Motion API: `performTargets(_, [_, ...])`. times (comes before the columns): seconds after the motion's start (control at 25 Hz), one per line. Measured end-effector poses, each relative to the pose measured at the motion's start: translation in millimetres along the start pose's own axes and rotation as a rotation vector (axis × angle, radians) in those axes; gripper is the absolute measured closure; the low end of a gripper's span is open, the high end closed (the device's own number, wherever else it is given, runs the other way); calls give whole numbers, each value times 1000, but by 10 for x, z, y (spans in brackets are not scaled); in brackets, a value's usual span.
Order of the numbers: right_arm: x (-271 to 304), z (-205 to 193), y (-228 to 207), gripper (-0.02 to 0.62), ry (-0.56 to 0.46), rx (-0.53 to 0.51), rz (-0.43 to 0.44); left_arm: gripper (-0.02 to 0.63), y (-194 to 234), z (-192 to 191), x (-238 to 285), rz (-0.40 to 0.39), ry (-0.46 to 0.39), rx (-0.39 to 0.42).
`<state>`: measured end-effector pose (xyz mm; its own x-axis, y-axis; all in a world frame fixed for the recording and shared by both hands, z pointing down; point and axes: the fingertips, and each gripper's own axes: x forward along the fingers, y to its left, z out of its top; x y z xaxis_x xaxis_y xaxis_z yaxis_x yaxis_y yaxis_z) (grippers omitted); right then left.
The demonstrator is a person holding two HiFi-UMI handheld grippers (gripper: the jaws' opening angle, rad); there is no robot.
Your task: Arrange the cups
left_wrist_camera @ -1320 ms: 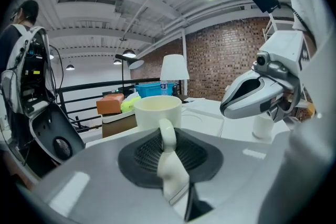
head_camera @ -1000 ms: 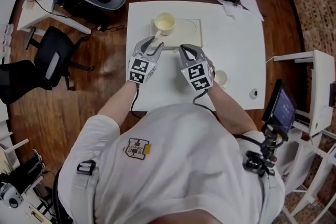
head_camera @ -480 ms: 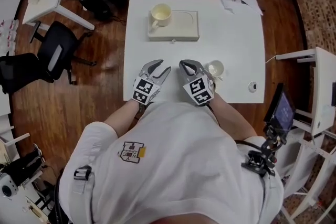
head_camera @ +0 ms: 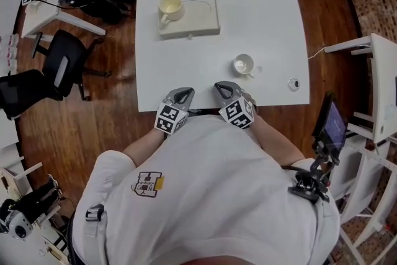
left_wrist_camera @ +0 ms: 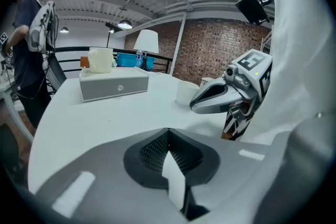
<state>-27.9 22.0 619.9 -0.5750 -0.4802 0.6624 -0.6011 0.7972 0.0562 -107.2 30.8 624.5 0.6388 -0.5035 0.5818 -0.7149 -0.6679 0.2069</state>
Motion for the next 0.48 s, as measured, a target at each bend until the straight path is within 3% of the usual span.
performTargets(0.48, [-16,2,-13,594,-22,-15,7,606,-45,37,5,25,8,13])
